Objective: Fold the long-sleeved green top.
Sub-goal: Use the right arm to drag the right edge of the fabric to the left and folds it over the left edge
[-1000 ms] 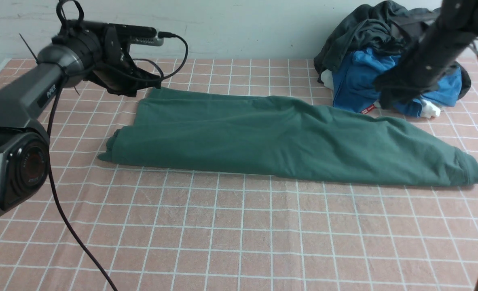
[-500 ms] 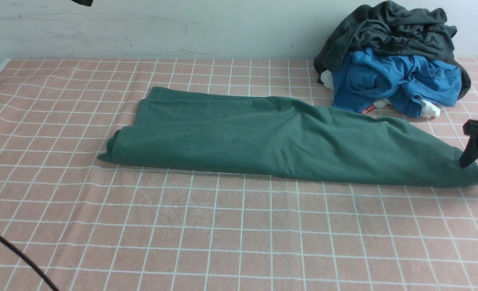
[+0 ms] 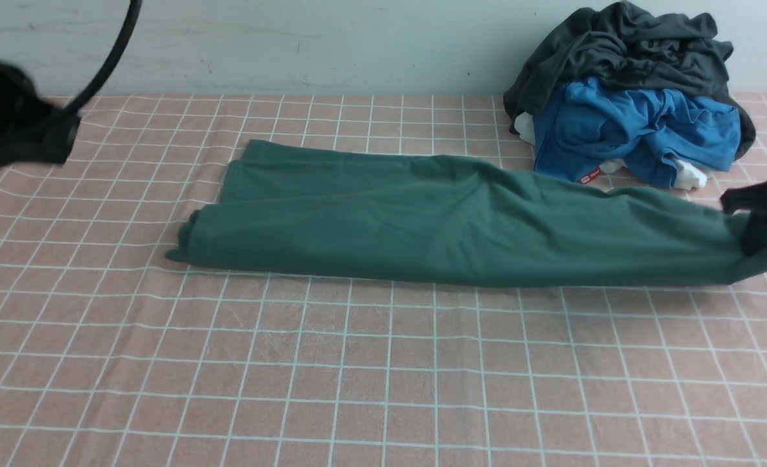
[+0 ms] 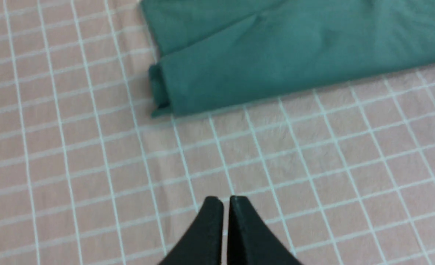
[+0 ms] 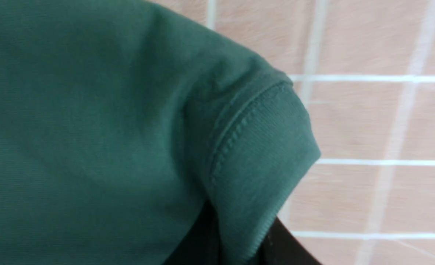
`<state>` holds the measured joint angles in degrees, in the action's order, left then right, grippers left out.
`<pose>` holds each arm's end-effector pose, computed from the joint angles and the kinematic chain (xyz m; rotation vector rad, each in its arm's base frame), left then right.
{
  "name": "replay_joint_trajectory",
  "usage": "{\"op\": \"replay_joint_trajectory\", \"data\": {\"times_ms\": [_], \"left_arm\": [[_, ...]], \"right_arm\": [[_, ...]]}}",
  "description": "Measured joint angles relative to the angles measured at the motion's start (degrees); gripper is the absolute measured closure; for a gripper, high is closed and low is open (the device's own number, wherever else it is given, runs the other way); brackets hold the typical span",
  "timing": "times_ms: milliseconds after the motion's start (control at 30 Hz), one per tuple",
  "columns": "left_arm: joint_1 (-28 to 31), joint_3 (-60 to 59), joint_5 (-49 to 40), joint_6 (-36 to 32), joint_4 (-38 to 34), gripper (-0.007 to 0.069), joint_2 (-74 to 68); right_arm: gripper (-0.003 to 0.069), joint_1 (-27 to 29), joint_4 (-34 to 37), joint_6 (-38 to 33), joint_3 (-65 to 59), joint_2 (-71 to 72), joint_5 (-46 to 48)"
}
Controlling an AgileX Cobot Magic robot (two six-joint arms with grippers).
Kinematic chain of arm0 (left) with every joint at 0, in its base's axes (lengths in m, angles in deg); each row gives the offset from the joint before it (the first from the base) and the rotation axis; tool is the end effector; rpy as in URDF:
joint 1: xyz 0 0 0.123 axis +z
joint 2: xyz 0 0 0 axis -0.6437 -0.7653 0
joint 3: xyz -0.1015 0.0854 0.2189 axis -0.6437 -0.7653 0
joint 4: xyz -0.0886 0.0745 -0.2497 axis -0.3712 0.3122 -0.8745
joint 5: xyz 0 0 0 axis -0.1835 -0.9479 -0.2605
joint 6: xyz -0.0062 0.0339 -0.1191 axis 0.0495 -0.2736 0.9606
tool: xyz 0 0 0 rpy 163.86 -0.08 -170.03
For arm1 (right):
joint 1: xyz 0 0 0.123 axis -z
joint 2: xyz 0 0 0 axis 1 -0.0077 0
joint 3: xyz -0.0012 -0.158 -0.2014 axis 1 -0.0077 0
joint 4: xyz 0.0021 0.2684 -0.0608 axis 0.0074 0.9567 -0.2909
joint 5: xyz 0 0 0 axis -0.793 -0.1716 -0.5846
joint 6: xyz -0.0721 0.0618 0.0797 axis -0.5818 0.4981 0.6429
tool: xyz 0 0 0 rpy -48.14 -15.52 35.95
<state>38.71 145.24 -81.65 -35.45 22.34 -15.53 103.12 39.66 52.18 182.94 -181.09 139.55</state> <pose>0.2729 -0.0259 0.3443 0.3219 2.4334 -0.1229 0.4393 -0.1020 0.1468 0.1489 2.9806 0.0042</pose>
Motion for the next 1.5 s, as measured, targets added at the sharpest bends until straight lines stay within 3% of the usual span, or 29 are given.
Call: {"op": "replay_joint_trajectory", "data": {"times_ms": [133,200,300,433,467,533,700,833,933,1133,1233,1333,1467,1500], "left_arm": [[1.56,-15.68,1.49,3.98,1.98,0.0614,6.91],[1.77,-22.12,3.02,4.77,1.98,0.0614,8.2],[1.89,-30.1,8.12,5.22,1.42,0.0614,8.57],[1.89,-37.16,17.8,5.41,-1.29,0.0614,8.57],[1.89,-37.38,18.05,5.41,-1.73,0.0614,8.57],[1.89,-37.75,19.92,5.41,-4.4,0.0614,8.62],[1.89,-37.69,20.28,4.86,-8.31,0.0614,8.95],[1.89,-37.69,20.11,4.81,-8.53,0.0614,8.94],[1.89,-37.69,20.11,4.81,-8.65,0.0614,8.94],[1.89,-37.69,19.45,2.78,-8.42,0.0614,10.52],[1.49,-37.69,19.35,0.81,-8.42,0.0614,13.82],[-0.13,-37.76,20.74,-1.0,-8.42,0.0614,19.71],[-2.4,-39.4,23.88,-2.54,-8.48,0.0614,25.99],[-3.72,-41.01,26.13,-2.73,-8.48,0.0614,29.46]], "right_arm": [[0.0596,1.86,-10.39,4.65,9.47,3.65,4.52],[0.0596,1.93,-10.23,5.26,13.25,4.85,5.07],[0.0596,-0.57,-3.84,5.26,17.64,6.54,5.5],[0.0596,-10.47,6.57,4.54,19.21,6.6,5.61],[0.0596,-10.47,6.57,4.54,19.21,6.6,5.62],[0.0596,-19.04,10.76,4.47,19.26,4.82,5.47],[0.0596,-32.93,13.72,4.29,19.26,-1.52,-4.88],[0.0577,-39.27,14.37,4.29,19.26,-7.49,-12.75],[0.0484,-41.54,14.97,4.29,19.26,-11.23,-15.42],[0.0183,-42.09,17.05,3.95,21.01,-11.47,-13.89],[0.0138,-42.09,15.37,3.25,24.11,-10.15,-9.9],[0.0156,-42.09,12.12,3.05,26.42,-8.91,-5.71],[0.0299,-42.04,6.84,3.44,25.99,-9.16,-3.79],[0.0405,-42.04,6.43,4.16,25.57,-10.89,-4.37]]}}
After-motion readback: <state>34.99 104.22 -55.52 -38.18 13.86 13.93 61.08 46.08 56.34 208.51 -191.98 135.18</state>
